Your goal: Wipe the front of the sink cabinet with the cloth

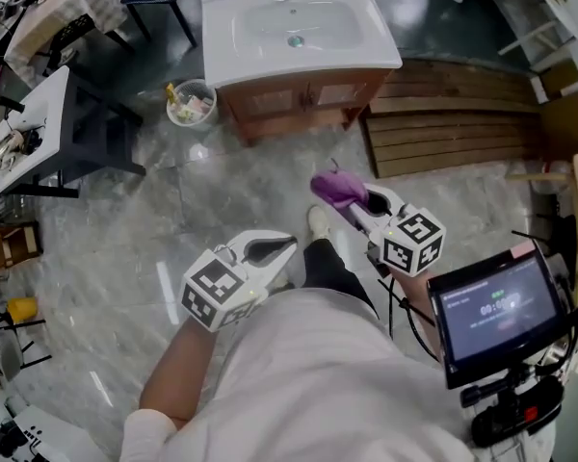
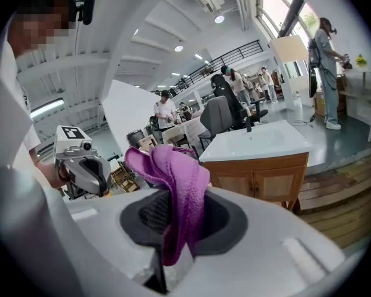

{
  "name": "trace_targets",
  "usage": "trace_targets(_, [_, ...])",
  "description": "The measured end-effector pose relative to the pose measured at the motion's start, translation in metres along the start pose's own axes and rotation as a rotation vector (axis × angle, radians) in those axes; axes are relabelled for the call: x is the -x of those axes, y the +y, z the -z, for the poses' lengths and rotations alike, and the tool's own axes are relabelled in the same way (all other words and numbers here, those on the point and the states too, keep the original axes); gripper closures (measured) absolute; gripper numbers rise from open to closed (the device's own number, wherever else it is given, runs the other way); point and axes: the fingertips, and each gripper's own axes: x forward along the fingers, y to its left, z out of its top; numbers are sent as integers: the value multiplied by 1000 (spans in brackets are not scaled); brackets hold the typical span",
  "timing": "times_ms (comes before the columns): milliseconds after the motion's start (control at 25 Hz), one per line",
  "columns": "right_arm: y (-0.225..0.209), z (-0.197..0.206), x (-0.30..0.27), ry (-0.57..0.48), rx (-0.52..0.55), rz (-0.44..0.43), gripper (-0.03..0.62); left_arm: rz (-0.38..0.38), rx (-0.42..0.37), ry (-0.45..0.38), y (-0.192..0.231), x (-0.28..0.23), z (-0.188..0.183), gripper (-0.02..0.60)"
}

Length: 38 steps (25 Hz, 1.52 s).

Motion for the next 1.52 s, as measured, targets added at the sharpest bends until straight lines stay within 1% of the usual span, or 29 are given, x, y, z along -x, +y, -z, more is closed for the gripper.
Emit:
trace_targets(80, [28, 1, 9, -14, 32, -7, 511, -5, -9, -10, -12, 16, 7, 574])
trace_targets(240, [102, 10, 30, -43, 85, -14, 511, -13, -36, -32, -47, 65, 32, 574])
trace_targets(320, [121, 14, 33, -44, 98, -22, 511, -17, -42, -29, -55, 75, 39, 574])
trace_targets(600, [138, 20, 28, -34, 113, -61, 511, -17, -44, -18, -54, 72, 47, 574])
trace_targets(880, [148, 21, 26, -37, 132, -78, 511, -16, -43, -18, -52, 71, 53, 574])
trace_targets(1120, [154, 21, 22, -32, 153, -104, 511, -36, -42, -29, -49, 75, 54, 574])
trace_targets(1520, [162, 19, 21, -26, 180, -135, 511, -65, -14, -40, -49, 79, 59, 574])
